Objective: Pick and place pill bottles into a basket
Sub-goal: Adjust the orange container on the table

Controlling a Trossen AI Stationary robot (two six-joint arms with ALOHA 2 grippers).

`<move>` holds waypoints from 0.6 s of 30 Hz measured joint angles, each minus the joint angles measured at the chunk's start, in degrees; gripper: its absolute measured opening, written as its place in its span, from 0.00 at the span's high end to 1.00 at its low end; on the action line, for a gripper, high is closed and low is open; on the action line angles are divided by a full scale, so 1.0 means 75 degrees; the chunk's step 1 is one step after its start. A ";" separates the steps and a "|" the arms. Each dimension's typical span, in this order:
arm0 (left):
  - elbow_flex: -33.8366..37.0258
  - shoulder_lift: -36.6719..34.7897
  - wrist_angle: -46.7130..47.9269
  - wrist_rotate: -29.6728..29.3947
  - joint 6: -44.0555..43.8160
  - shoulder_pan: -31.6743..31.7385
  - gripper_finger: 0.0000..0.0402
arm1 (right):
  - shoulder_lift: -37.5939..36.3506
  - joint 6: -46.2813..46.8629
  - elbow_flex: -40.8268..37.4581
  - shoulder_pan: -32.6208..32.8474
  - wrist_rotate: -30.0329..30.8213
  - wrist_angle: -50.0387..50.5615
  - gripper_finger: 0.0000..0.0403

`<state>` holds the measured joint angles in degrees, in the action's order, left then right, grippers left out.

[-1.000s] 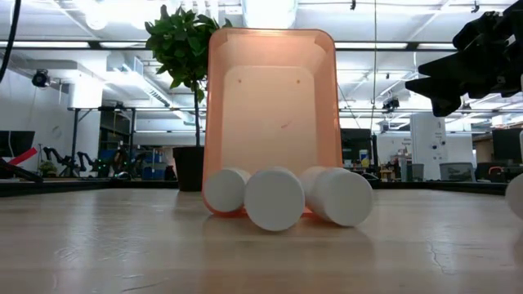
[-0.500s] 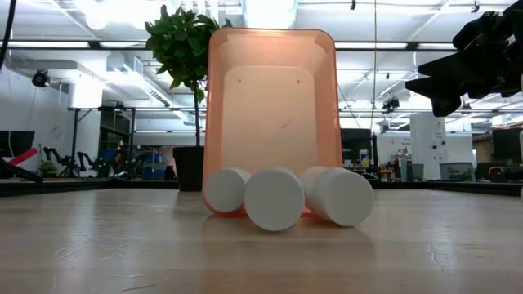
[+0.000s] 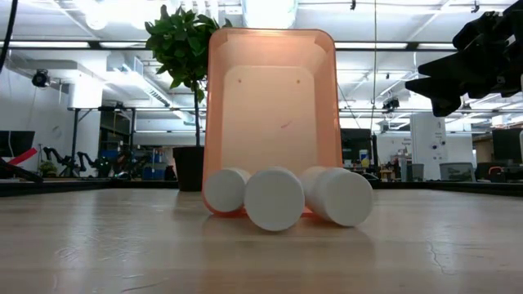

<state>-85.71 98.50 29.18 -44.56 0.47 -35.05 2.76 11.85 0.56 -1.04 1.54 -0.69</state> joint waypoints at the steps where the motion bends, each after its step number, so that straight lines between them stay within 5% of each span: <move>1: 0.0006 0.0053 0.0118 -0.0117 -0.0008 0.0047 0.52 | 0.0000 -0.0002 0.0000 0.0001 0.0000 0.0000 0.52; 18: 0.0032 0.0926 0.0592 -0.1139 0.0059 0.0591 0.52 | 0.0000 -0.0002 -0.0003 0.0000 0.0000 0.0003 0.52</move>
<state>-85.47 105.45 33.62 -53.11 0.91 -30.62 2.76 11.84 0.54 -1.04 1.54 -0.67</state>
